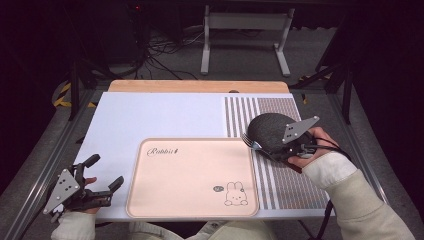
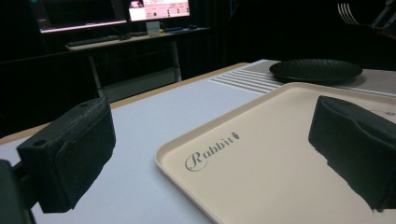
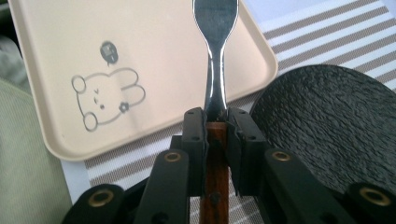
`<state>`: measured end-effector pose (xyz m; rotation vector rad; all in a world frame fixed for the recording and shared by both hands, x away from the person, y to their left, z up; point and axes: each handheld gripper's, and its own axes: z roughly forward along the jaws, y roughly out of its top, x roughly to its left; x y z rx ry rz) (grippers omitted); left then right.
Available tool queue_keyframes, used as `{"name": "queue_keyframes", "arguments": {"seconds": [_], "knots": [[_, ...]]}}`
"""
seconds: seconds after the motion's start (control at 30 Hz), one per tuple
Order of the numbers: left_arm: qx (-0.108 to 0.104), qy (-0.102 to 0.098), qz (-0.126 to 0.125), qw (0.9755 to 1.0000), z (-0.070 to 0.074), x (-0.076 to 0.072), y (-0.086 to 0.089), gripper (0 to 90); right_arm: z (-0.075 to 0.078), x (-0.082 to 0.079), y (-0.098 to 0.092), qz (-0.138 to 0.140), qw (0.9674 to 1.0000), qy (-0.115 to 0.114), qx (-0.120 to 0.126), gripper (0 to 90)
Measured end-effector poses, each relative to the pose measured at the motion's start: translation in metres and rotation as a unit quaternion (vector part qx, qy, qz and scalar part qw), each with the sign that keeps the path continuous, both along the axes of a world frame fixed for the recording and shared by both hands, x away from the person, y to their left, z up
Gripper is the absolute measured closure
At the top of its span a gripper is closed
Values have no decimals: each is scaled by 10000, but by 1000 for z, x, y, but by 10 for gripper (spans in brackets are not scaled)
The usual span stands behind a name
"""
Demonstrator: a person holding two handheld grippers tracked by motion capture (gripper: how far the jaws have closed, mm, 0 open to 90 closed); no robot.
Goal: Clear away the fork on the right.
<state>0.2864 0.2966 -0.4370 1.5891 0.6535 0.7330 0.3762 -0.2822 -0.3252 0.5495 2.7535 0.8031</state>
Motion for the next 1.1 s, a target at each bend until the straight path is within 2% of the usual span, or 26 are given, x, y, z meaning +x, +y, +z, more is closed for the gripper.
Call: {"name": "queue_keyframes", "arguments": {"seconds": [0.1, 0.3, 0.33, 0.43, 0.6, 0.7, 0.77, 0.83, 0.97, 1.03, 1.1], "knots": [[1, 1, -2, 10000, 0, 0, 0, 12, 2, -1, 4, -169, 9997, 24, 184, 783], [1, 2, -1, 10000, 0, 0, 0, 12, 7, -4, 13, -583, 9979, 59, 264, 784], [1, 2, -1, 10000, 0, 0, 0, 12, 7, -4, 13, -583, 9979, 59, 264, 784], [-2, -2, 4, 10000, 0, 0, 0, 12, 7, -6, 18, -870, 9955, 143, 360, 784], [3, 0, 0, 10000, 0, 0, 0, 12, 6, -8, 27, -995, 9939, 286, 391, 783], [-5, 7, -22, 10000, 0, 0, 0, 12, 4, -8, 34, -1189, 9904, 467, 529, 784], [-4, 6, -20, 10000, 0, 0, 0, 12, 3, -8, 37, -1294, 9893, 477, 483, 784], [-6, 2, -23, 10000, 0, 0, 0, 12, 2, -9, 42, -1537, 9853, 544, 506, 784], [-21, -3, -18, 10000, 0, 0, 0, 12, 1, -10, 51, -1841, 9791, 676, 537, 784], [-18, -7, -32, 10000, 0, 0, 0, 12, -1, -10, 55, -1925, 9779, 629, 527, 784], [-11, -3, -36, 10000, 0, 0, 0, 12, -3, -9, 60, -1997, 9758, 698, 549, 784]]}}
